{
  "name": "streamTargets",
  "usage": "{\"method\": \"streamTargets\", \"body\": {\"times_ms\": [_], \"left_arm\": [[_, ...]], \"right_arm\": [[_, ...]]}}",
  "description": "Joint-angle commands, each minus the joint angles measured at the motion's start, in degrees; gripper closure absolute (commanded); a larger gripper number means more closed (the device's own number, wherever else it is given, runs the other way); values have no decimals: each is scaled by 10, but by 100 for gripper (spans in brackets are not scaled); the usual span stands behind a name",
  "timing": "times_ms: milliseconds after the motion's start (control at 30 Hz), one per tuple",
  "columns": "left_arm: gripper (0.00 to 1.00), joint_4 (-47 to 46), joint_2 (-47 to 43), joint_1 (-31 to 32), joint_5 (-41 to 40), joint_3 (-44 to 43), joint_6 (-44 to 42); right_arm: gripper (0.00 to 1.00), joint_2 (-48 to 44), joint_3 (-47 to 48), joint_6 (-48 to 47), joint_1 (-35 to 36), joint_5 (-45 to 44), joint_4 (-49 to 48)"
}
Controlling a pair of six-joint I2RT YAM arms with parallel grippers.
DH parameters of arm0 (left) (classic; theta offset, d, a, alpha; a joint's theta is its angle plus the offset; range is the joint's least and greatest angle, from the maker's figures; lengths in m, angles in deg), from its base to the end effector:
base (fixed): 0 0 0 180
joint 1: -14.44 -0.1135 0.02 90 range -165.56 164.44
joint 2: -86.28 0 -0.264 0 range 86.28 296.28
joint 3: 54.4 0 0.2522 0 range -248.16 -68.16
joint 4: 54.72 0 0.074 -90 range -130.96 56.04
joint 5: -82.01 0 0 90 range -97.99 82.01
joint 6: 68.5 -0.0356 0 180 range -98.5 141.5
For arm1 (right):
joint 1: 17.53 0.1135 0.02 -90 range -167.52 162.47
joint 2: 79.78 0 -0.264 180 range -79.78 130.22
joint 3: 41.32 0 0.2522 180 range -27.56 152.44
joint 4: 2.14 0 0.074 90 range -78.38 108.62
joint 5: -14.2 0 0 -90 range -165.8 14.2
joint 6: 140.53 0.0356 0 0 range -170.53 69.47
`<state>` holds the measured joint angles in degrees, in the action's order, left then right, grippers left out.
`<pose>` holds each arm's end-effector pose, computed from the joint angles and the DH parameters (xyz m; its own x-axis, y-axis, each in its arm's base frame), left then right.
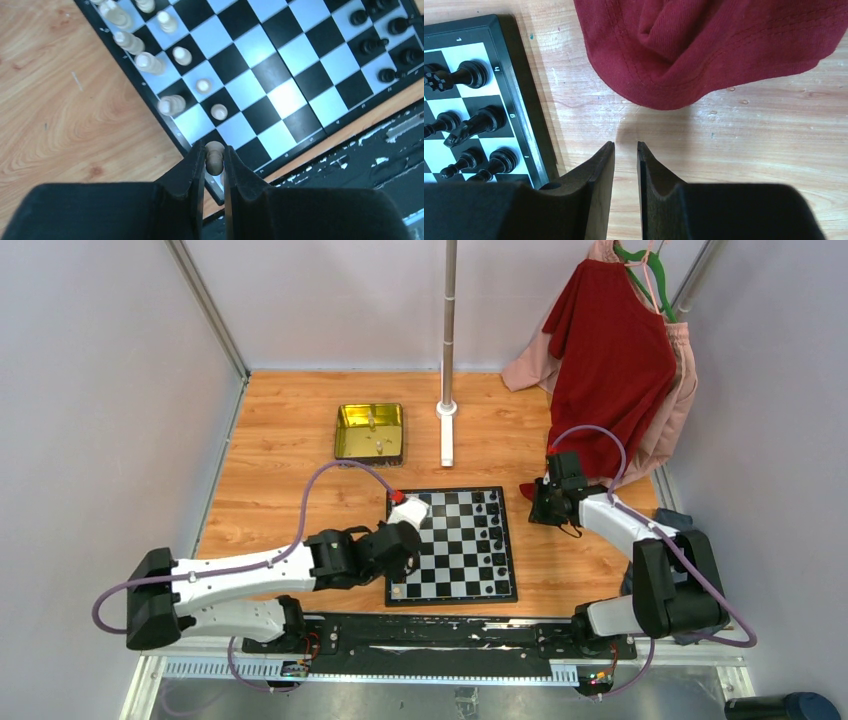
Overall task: Set up the chess pieces on the board
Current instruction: Place the chess piece on the chessboard.
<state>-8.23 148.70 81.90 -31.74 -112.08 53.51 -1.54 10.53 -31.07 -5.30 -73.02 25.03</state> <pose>0.0960 -0.1939 0.2436 -0.6503 0.3012 -0.6974 0.4765 0.8767 -0.0657 0.2510 0.0562 0.1717 -0.8212 0.1625 -0.5471 0.0359 0.9714 0.2347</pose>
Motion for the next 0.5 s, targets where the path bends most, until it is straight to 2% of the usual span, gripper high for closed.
{"method": "streamTargets", "body": {"times_ms": [0,200,467], "left_arm": [[97,8,45,63,-43,-19,25],[98,-2,128,125,-54,-45,29],[97,-51,146,132,-60,-25,35]], "right_arm": [[72,-17,4,-11,-8,-16,16],[72,-18,4,-11,-8,-16,16],[72,-17,2,-11,-8,-11,15]]}}
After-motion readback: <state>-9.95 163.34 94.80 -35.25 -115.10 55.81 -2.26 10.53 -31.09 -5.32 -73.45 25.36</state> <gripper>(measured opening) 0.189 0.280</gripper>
